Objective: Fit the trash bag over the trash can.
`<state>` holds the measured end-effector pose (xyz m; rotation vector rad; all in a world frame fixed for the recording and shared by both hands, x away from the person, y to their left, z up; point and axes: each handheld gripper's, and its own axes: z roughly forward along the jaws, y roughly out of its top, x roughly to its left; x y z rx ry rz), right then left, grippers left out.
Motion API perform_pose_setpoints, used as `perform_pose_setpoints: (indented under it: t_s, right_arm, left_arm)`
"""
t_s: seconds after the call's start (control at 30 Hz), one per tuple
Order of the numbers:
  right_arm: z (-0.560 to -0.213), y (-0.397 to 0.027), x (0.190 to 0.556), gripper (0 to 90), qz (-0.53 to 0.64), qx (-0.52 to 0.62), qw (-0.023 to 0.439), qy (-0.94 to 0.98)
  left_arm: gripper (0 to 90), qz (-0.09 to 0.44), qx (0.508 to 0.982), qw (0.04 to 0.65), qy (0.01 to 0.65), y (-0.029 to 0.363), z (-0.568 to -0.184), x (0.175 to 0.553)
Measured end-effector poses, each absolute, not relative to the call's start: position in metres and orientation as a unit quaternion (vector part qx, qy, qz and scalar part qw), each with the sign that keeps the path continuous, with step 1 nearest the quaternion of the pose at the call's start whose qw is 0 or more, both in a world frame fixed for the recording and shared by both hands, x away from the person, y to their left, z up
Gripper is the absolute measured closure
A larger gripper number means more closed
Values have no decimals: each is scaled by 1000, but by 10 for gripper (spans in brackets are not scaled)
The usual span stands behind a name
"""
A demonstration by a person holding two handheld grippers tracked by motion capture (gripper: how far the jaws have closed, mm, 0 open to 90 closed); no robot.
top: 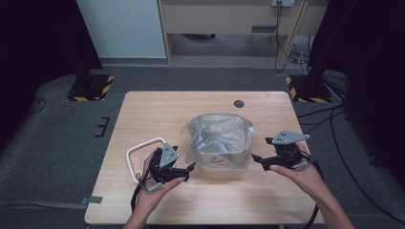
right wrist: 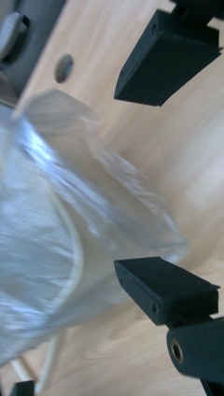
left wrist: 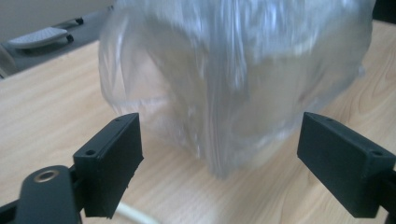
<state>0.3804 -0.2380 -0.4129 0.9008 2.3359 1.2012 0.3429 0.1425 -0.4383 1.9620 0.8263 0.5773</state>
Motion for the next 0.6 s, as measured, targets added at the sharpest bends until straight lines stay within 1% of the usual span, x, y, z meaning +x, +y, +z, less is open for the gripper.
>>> perform_pose_setpoints:
  t_s: [0.1,0.13,0.17,0.2,0.27,0.33,0.47,0.6]
  right_arm:
    - [-404,-235,390,223,439,328,188,815]
    - [-401,-234,393,262,442,332,191,811]
    - [-398,-234,395,320,447,332,189,809]
    - [-396,-232,398,342,449,332,190,808]
    - [-392,-229,402,415,449,336,193,805]
    - [-391,-226,407,446,445,339,200,804]
    - [-392,-221,417,457,445,348,197,802]
    - [-394,-216,424,419,449,359,181,798]
  left_arm:
    - [128,241,790,457,329,136,-426,348]
    - [128,243,790,459,326,134,-422,350]
    - [129,245,789,459,325,132,-419,352]
    - [131,246,789,461,324,129,-416,354]
    - [146,249,790,461,319,124,-409,358]
    - [153,252,789,463,315,119,-404,361]
    - [182,258,785,466,316,112,-398,372]
    - [217,261,781,464,326,110,-398,380]
